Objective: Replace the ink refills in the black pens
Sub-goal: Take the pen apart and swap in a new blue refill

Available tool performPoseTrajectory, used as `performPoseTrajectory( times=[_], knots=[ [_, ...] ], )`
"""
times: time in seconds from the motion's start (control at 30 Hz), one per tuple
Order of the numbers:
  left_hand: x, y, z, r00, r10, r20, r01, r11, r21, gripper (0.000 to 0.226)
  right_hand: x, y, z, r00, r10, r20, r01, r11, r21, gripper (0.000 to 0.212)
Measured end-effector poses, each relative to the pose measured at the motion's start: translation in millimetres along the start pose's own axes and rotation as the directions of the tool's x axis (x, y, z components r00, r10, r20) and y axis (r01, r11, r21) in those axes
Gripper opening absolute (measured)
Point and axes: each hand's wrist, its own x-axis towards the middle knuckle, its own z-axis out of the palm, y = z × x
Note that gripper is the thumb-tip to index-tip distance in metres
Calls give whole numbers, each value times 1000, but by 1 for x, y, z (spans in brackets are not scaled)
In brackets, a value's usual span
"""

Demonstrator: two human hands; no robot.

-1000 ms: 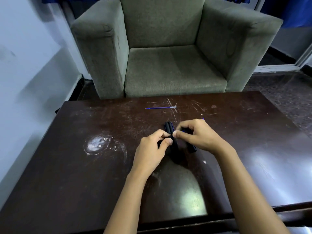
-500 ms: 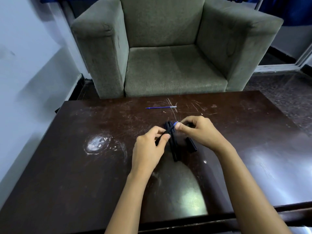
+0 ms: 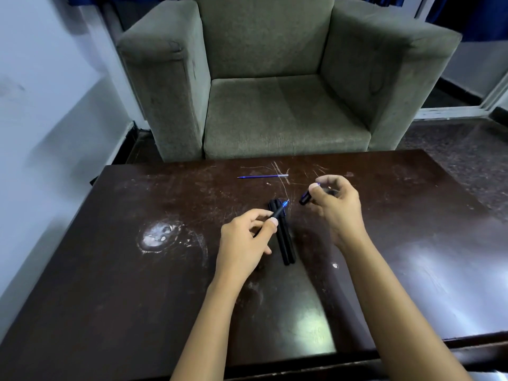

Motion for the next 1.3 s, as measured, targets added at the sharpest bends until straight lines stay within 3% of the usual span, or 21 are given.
performPoseTrajectory(
  times=[0.07, 0.17, 0.27, 0.37, 0.5, 0.6, 0.93, 1.03, 1.2, 1.3],
  knots=[
    [0, 1, 0, 1000, -10, -3, 10, 999, -37, 14, -3, -3, 5, 1000, 19, 12, -21, 978, 207, 9],
    [0, 3, 1, 1000, -31, -1, 31, 997, -67, 15, -8, -3, 12, 999, 16, 52, -29, 961, 276, 9],
    [-1, 5, 2, 999, -45, -2, 44, 995, -92, 16, -12, -1, 19, 996, 16, 84, -36, 969, 245, 9],
    [-3, 7, 4, 998, -62, -26, 58, 988, -140, 18, -16, 0, 24, 979, 10, 203, -42, 987, 154, 11],
    [-3, 12, 9, 986, -153, -65, 122, 930, -348, 30, -23, 4, 32, 955, 13, 296, -27, 999, 45, 16],
    [-4, 11, 14, 983, -173, -68, 133, 910, -393, 37, -24, 8, 36, 961, 13, 277, -19, 1000, 18, 24],
    [-5, 9, 14, 973, -184, -142, 120, 921, -370, 24, -29, 13, 40, 967, 30, 252, -34, 999, 11, 25],
    [-4, 13, 17, 970, -219, -105, 158, 897, -413, 22, -27, 12, 37, 976, 17, 218, -15, 1000, -10, 25],
    [-5, 12, 21, 969, -247, 12, 237, 911, -339, 12, -17, 3, 19, 991, -6, 137, -5, 997, 81, 30],
    [-6, 11, 22, 975, -221, -15, 204, 922, -328, 5, -15, 2, 13, 992, 68, 106, -70, 998, 11, 41]
  ],
)
